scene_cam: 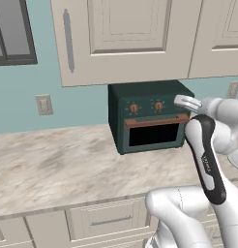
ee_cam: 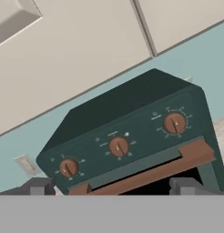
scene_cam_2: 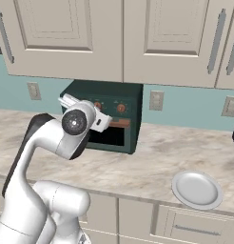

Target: Pick up the bagel from the plate, place it on the toaster oven rack, close the door, and set the timer.

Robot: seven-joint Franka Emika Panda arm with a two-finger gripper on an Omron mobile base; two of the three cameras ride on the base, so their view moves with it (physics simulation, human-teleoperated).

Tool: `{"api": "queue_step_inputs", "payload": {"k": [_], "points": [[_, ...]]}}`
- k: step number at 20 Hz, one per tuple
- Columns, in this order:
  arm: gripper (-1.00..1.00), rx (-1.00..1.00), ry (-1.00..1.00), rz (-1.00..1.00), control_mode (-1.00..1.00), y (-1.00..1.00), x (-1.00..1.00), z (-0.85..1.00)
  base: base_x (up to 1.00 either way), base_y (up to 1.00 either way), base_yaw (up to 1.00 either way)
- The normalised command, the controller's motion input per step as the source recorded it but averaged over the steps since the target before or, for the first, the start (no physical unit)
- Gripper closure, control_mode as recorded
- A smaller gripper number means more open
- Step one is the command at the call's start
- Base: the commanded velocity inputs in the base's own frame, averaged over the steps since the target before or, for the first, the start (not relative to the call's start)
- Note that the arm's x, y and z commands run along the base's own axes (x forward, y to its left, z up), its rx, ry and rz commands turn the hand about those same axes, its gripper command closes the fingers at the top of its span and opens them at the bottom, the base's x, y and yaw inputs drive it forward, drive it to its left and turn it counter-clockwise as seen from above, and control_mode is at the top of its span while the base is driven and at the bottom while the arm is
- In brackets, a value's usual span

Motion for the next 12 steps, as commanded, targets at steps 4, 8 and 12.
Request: {"api": "queue_step_inputs", "payload": {"k": [4,8,12], "points": [[-1.0,0.01,0.0,0.06,-1.0,-0.2,0.02,0.0,0.0,0.0,0.0],[-1.0,0.02,0.0,0.01,-1.0,-0.13,0.0,0.0,0.0,0.0,0.0],[-1.0,0.0,0.0,0.0,-1.0,-0.03,0.05,0.0,0.0,0.0,0.0]]}}
